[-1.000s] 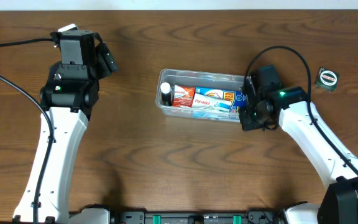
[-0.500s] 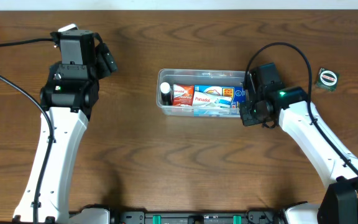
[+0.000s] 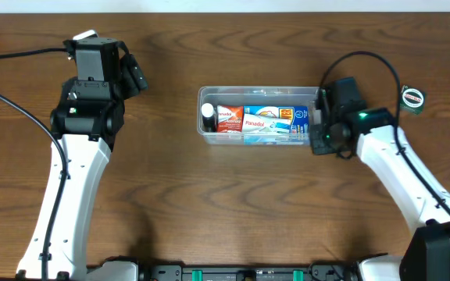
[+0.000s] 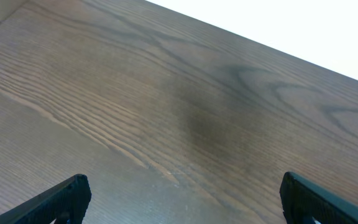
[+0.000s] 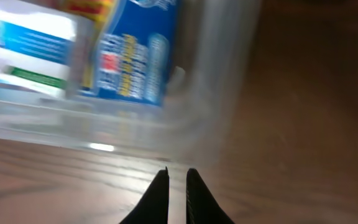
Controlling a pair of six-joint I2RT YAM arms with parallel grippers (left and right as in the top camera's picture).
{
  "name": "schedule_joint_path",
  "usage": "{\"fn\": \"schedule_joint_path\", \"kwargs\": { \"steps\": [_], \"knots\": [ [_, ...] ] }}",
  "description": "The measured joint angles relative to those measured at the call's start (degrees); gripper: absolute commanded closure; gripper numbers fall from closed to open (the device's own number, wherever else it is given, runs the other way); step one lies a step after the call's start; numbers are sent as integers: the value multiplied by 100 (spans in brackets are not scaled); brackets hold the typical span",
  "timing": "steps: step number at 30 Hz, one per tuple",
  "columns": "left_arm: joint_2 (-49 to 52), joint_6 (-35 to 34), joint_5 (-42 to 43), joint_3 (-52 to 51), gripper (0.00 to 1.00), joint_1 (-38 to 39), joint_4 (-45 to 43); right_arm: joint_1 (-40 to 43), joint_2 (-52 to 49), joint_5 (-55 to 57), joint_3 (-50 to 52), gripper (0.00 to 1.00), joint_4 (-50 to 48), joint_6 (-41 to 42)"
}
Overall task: Pack container
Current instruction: 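Move the right gripper right to the green Zam-Buk tin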
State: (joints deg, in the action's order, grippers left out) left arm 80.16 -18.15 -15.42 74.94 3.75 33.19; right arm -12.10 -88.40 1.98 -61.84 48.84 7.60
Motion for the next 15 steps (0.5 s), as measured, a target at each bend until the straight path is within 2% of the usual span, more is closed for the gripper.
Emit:
{"fn": "schedule_joint_path", "kwargs": {
  "steps": [8, 12, 15],
  "knots": [
    [0, 0, 0, 0, 2, 0, 0, 1414, 2, 46, -2, 88, -133, 11],
    [0, 0, 0, 0, 2, 0, 0, 2277, 2, 59, -2, 88, -737, 31],
    [0, 0, 0, 0, 2, 0, 0, 2874, 2, 61, -7, 83, -1300, 48]
  ]
}}
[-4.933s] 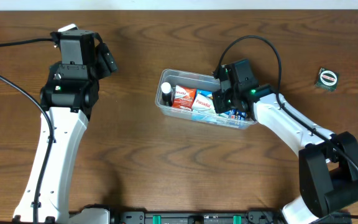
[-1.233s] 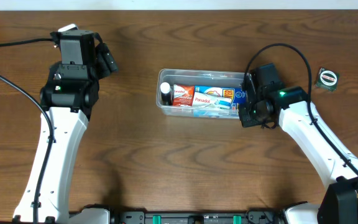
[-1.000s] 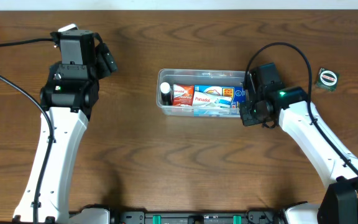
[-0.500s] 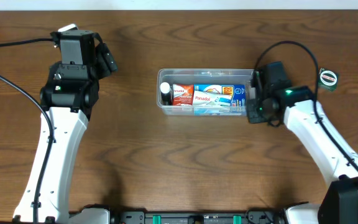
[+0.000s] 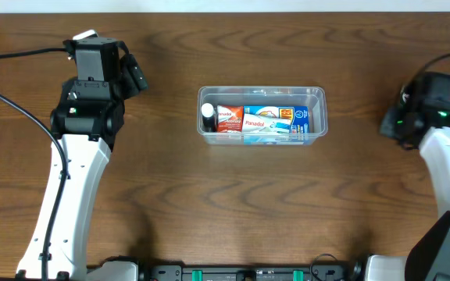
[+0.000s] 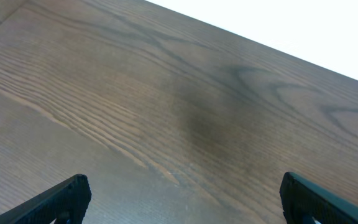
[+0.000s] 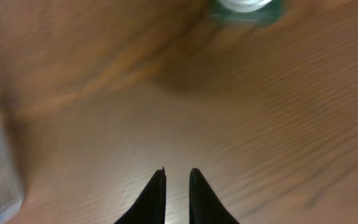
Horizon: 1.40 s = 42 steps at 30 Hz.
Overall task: Pack container
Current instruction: 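Move the right gripper right to the green Zam-Buk tin, then lower the right gripper onto the Zam-Buk tin and grasp it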
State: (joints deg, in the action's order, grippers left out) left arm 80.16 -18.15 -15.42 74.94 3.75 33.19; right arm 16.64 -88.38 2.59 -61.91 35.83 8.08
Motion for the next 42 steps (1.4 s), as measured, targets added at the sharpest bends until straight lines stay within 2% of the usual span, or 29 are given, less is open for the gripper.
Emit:
{"fn": "schedule_joint_path", "kwargs": {
  "steps": [2, 5, 6, 8, 11, 15, 29, 42],
  "knots": [
    [0, 0, 0, 0, 2, 0, -2, 269, -2, 11, 0, 83, -291, 13],
    [0, 0, 0, 0, 2, 0, 0, 710, -2, 11, -4, 74, -785, 31],
    [0, 0, 0, 0, 2, 0, 0, 833, -2, 22, -7, 66, -914, 15],
    [0, 0, 0, 0, 2, 0, 0, 979, -4, 22, -7, 37, -1147, 11],
    [0, 0, 0, 0, 2, 0, 0, 1054, -33, 22, -7, 18, -1550, -107],
    [0, 0, 0, 0, 2, 0, 0, 1051, -258, -20, -11, 2, -2157, -280],
    [0, 0, 0, 0, 2, 0, 0, 973, -1812, -164, -15, 1, -3464, -573],
    [0, 0, 0, 0, 2, 0, 0, 702, -2647, -321, -260, 1, -3816, -1290]
  ]
}}
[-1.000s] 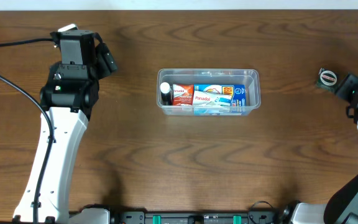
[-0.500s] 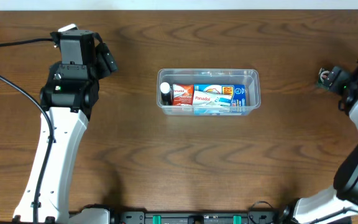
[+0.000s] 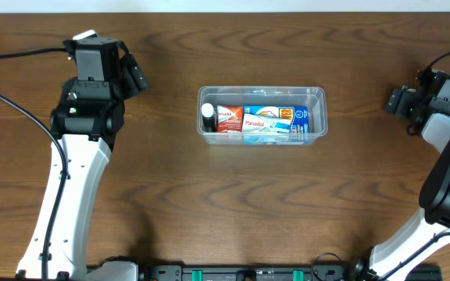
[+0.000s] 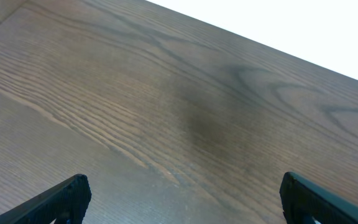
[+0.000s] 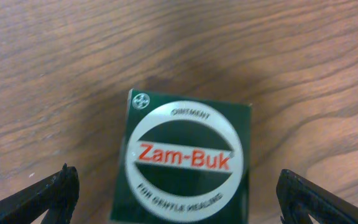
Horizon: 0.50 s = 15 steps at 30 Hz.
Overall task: Pack container
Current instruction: 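Lower the right gripper onto the Zam-Buk tin and grasp it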
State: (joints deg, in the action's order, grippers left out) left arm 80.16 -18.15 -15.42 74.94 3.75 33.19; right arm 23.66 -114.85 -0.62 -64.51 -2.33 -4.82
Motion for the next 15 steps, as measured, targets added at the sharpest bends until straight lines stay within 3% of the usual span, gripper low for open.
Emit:
{"fn": "schedule_joint_path", "kwargs": {
  "steps": [15],
  "knots": [
    [0, 0, 0, 0, 2, 0, 0, 2, -328, 24, -28, 4, -501, 149]
  ]
}}
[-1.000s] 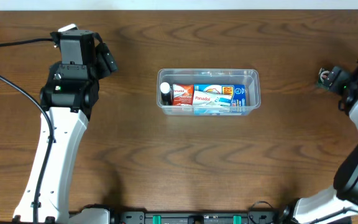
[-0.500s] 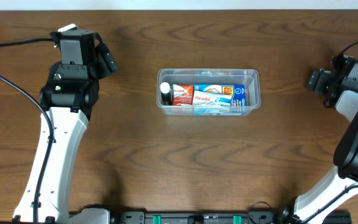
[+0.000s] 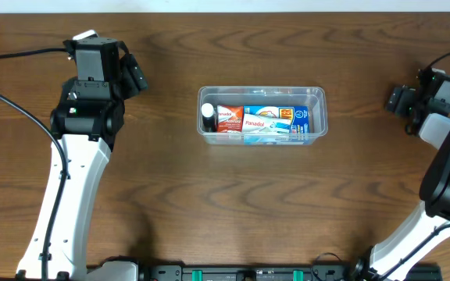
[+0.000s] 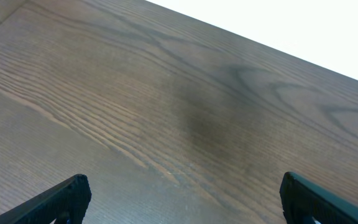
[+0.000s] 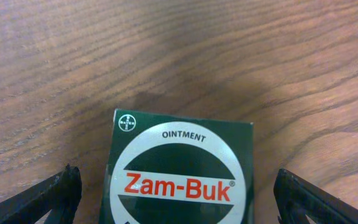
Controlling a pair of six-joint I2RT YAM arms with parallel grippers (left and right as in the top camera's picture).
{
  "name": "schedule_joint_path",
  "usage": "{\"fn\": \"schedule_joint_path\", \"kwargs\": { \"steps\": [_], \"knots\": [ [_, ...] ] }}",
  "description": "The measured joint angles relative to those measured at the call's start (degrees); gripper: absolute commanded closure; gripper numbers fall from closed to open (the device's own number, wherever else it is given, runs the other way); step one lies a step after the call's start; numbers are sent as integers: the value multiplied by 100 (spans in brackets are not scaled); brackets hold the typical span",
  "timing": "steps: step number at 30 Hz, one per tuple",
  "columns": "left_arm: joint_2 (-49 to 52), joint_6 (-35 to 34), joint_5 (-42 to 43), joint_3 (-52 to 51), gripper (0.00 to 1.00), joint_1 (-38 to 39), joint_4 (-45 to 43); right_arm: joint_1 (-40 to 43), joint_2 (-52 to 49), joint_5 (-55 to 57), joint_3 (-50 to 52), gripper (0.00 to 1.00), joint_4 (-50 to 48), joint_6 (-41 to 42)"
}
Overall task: Pack container
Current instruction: 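Lower the right gripper onto the Zam-Buk tin and grasp it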
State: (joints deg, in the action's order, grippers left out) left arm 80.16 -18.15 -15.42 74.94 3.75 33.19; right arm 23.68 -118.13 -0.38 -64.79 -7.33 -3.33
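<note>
A clear plastic container [image 3: 262,115] sits mid-table holding Panadol boxes, a blue box and a small bottle. A green Zam-Buk ointment tin [image 5: 179,180] lies on the wood at the far right; the overhead view hides it under my right arm. My right gripper [image 5: 178,208] hangs open right over the tin, one fingertip on either side and apart from it. My left gripper [image 4: 185,199] is open above bare wood at the far left, its arm [image 3: 92,86] raised.
Dark wood table [image 3: 225,195] all round. A black cable [image 3: 6,58] runs to the left arm. The table's back edge meets a white wall [image 4: 303,31] in the left wrist view.
The right gripper has come a little closer to the Zam-Buk tin, which now fills more of the wrist view. It is still open. The left arm has not moved.
My right gripper was shut beside the container's right end. Then it was away at the far right, still shut, with the tin at the view's top. Later it stood open over the tin, and now sits lower around it. The left arm stayed still.
</note>
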Motion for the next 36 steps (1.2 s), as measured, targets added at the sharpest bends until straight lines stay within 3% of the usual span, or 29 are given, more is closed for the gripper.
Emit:
{"fn": "schedule_joint_path", "kwargs": {
  "steps": [12, 20, 36],
  "knots": [
    [0, 0, 0, 0, 2, 0, 0, 98, -13, -7, 0, 22, 28, 535],
    [0, 0, 0, 0, 2, 0, 0, 153, -15, -9, -4, 50, 94, 695],
    [0, 0, 0, 0, 2, 0, 0, 140, 129, -96, -101, 53, 597, 669]
  ]
}}
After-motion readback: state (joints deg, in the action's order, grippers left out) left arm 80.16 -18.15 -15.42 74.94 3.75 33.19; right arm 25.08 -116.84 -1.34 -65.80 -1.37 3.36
